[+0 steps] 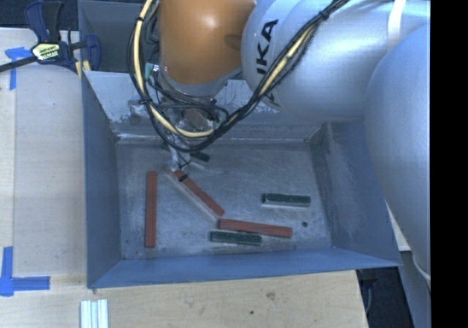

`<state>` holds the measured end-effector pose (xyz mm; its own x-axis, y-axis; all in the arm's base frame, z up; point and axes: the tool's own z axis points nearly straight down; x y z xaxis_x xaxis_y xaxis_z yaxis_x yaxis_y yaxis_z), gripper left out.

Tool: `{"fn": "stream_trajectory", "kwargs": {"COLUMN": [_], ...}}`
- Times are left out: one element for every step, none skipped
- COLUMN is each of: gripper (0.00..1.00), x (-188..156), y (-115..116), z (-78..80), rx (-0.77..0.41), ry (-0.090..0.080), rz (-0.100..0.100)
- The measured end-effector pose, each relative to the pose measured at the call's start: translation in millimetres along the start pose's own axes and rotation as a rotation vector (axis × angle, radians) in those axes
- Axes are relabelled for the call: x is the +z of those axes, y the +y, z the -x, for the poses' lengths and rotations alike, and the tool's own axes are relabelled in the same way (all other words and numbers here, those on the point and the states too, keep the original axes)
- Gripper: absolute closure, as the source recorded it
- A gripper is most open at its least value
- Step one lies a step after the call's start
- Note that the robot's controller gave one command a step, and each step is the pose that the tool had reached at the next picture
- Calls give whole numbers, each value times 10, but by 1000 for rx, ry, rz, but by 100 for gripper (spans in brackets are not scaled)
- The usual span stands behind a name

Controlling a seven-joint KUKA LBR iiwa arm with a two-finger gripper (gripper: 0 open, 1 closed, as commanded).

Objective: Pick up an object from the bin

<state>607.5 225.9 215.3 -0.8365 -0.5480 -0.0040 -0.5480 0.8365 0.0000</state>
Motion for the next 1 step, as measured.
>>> {"fn": "stream_trajectory", "kwargs": {"gripper": [0], "x": [0], "y": [-1], "z": [0], "rx": [1], "ry": [0], "rz": [0]}}
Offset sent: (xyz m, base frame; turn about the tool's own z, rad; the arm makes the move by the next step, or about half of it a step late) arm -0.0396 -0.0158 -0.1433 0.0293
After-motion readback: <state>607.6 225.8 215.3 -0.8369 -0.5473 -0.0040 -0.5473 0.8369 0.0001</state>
